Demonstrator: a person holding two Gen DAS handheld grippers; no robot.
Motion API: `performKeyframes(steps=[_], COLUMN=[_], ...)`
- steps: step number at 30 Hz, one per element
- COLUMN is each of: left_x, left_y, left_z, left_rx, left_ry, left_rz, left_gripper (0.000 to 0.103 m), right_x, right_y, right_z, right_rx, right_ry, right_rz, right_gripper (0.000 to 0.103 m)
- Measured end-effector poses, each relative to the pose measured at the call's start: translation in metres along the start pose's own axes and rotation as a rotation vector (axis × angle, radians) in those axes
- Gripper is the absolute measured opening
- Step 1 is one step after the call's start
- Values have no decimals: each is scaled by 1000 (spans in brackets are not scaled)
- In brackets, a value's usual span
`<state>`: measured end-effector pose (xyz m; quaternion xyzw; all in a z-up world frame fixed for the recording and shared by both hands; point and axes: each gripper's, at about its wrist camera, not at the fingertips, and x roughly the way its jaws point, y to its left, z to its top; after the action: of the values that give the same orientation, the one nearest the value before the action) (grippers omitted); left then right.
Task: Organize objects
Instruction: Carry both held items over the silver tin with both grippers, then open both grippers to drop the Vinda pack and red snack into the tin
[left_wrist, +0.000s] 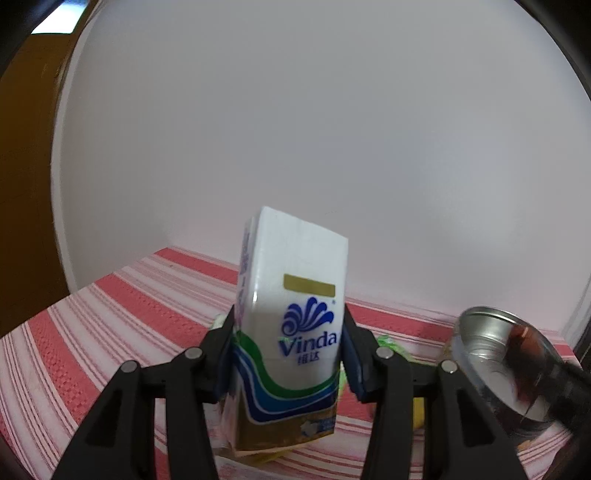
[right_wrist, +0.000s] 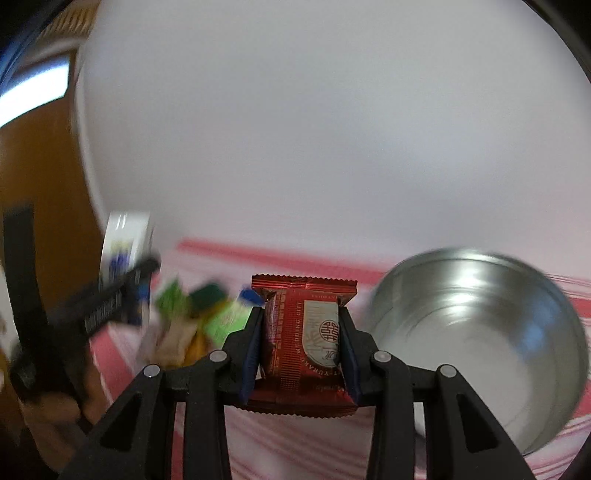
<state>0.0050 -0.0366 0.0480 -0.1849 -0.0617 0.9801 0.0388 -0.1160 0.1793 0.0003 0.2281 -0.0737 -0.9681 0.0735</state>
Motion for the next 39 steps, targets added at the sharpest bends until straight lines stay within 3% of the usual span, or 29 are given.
performKeyframes(steps=[6, 12, 18, 21, 24, 29, 32, 35, 36, 37, 39], left_x=[-11, -7, 4, 15, 23, 28, 31, 31, 31, 31, 26], left_y=[-58, -138, -210, -235, -237, -244, -242, -237, -234, -231, -224], left_z=[-3, -23, -44, -55, -65, -71, -72, -69, -68, -66, -61], left_rx=[68, 137, 216, 233, 267, 285, 300, 288, 274, 262, 238], left_ry=[-2, 70, 140, 189, 210, 219, 230, 231, 226, 217, 185], left_rz=[-112, -259, -334, -333, -320, -315, -312, -297, -288, -277, -256], left_gripper=[48, 48, 48, 48, 48, 49, 52, 63, 75, 87, 102], right_x=[-36, -48, -35, -30, -16, -29, -28, -32, -34, -38, -49], right_y=[-77, -140, -184, -194, -191, -187, -191, -185, -187, -187, -192], right_z=[11, 0, -10, -14, -19, -27, -24, -26, -26, -26, -25], right_rx=[64, 11, 1, 17, 7, 10, 39, 44, 52, 64, 108], right_ry=[-93, -46, 33, 83, 111, 135, 155, 117, 104, 88, 51], right_rz=[-172, -336, -370, -368, -378, -383, -379, -410, -429, -430, -417], right_gripper=[41, 41, 41, 41, 41, 42, 52, 69, 76, 77, 78])
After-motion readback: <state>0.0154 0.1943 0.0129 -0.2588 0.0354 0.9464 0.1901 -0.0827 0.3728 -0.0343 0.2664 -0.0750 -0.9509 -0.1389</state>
